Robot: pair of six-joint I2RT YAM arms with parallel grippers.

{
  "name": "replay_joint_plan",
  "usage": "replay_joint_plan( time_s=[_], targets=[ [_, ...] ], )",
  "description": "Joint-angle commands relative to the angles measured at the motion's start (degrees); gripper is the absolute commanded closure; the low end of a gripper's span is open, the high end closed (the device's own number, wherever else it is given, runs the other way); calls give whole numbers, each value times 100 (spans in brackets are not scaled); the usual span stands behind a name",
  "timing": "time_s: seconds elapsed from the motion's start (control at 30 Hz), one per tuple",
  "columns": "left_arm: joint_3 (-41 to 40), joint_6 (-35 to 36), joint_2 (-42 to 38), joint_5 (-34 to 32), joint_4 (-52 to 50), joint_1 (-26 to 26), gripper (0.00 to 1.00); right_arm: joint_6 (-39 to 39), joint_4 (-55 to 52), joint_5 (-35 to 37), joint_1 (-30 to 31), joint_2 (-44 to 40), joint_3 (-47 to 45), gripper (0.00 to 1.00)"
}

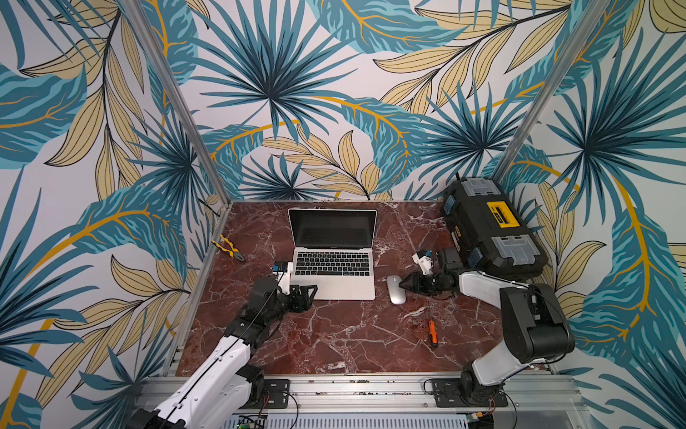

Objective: Remove the wireless mouse receiver from the laptop
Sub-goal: Place the mouse at the center of the board, then reset both arms

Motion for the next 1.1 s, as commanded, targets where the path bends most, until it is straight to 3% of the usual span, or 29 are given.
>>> replay_joint_plan(
  time_s=[0.0, 0.07, 0.2, 0.23, 0.27, 0.3, 0.37, 0.5, 0.63, 0.77, 0.9, 1.07],
  targets=[
    [107, 142, -93, -228, -90, 36, 22, -103, -317, 868, -68, -551, 182, 53],
    [280, 252, -179, -513, -276, 36, 21, -126, -276, 1348, -75, -978, 263, 49],
    [819, 561, -592, -1371, -937, 32, 19, -284, 803, 2321, -75, -2193, -81, 39],
    [891, 682, -727, -1624, -997, 31, 17, -387, 1231, 2640, -77, -2630, -328, 35],
    [907, 795, -873, -1905, -1015, 28, 7, -481, 1633, 3011, -77, -3084, -611, 32],
    [860, 971, -1026, -2265, -974, 27, 1, -591, 2012, 3344, -75, -3418, -935, 27],
    [626, 1478, -1263, -2855, -718, 27, 0, -673, 2798, 4080, -75, -3996, -1607, 17],
    [-147, 1957, -1545, -3569, 265, 29, 0, -649, 3593, 5276, -75, -4572, -2666, 10],
    [-709, 2380, -1269, -3865, 1327, 45, 0, -681, 4446, 5616, -77, -4404, -3465, 8],
    [-1206, 2746, 27, -3736, 3133, 166, 0, -628, 5709, 6053, -90, -3668, -3901, 6],
    [-586, 2989, 1245, -3801, 3256, 200, 0, -869, 7296, 6061, -104, -2841, -3966, 6],
    [-496, 3483, 2550, -3414, 5031, 424, 0, -1579, 8792, 5929, -129, -1591, -3802, 6]
  ],
)
